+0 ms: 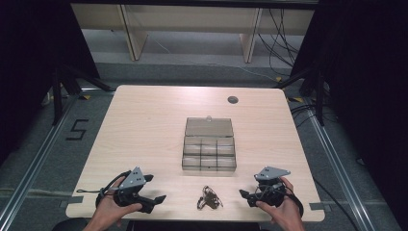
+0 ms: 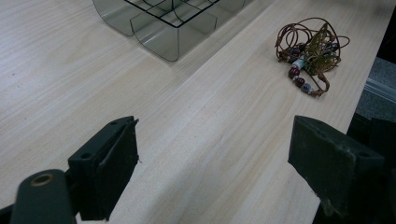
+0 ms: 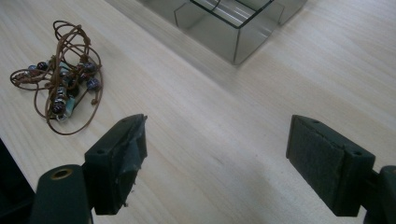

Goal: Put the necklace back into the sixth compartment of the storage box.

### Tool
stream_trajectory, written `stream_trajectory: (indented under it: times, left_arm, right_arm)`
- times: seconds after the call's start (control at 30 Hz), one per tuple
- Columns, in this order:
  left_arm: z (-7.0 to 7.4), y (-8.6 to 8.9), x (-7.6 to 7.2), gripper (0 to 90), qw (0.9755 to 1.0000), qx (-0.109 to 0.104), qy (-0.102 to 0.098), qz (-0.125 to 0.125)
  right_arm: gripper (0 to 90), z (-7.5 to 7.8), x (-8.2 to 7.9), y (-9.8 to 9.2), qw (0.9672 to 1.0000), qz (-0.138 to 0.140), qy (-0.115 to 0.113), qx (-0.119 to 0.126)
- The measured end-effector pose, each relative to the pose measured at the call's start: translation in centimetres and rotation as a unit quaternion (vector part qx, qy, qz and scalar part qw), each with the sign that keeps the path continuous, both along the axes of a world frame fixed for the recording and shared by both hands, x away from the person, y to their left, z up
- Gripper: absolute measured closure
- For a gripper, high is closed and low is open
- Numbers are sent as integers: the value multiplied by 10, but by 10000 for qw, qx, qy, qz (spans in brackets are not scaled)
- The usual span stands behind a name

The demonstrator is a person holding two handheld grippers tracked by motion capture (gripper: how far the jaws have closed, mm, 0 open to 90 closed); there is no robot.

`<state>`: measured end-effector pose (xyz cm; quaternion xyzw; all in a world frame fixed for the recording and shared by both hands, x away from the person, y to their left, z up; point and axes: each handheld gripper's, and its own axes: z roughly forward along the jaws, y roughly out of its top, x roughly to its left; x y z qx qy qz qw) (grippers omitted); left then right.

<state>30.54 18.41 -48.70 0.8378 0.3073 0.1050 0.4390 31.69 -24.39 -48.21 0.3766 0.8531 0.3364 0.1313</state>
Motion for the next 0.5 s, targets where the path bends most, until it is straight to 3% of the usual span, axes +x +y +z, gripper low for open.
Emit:
stream_trajectory:
  times: [0.03,0.07,0.1,0.17,0.2,0.33,0.4,0.43,0.5]
  left_arm:
    - [0,0,0,153,10000,0,-11,-1]
    - [1,2,2,153,9998,169,-87,-104]
    - [0,0,0,153,10000,33,-17,-6]
    - [1,1,0,153,10000,65,-1,-40]
    - [1,0,0,153,10000,-14,-5,1]
    - [2,3,1,153,9998,130,-118,-122]
    - [2,2,1,153,10000,-8,1,9]
    - [2,3,1,153,10000,15,-53,-40]
    - [1,2,0,153,10000,-8,-24,36]
  right_arm:
    - [209,0,0,0,10000,3,-27,11]
    - [207,0,0,1,10000,-31,35,-1]
    - [208,1,-1,1,10000,-28,66,6]
    - [209,1,-2,3,9999,-27,114,35]
    - [208,0,-2,4,10000,-29,-16,65]
    - [210,2,-2,5,10000,65,63,20]
    - [213,4,-2,6,9999,79,132,-21]
    - [214,2,-1,6,9999,140,25,-38]
    - [220,3,-1,9,9998,178,22,-24]
